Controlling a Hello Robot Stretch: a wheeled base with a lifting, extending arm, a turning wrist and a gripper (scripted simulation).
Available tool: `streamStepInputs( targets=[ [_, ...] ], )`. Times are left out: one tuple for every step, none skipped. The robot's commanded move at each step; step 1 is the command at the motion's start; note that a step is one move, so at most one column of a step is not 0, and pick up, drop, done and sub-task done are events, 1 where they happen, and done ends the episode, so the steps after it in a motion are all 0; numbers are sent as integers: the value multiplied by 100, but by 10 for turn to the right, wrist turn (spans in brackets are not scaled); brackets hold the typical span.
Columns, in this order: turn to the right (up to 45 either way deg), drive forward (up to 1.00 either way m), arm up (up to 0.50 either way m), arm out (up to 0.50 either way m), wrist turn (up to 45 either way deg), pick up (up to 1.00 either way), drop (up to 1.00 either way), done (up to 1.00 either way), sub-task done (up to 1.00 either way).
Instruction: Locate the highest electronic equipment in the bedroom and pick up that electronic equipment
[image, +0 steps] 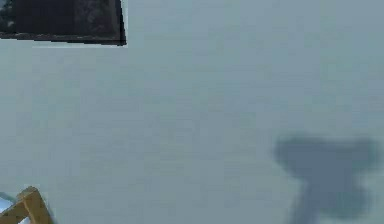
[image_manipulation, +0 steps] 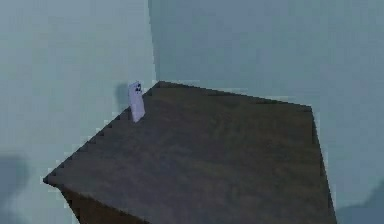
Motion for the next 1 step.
streamStepInputs(
  targets=[
    [420, 0, 0, 0, 0, 0, 0, 0, 0]
  ],
)
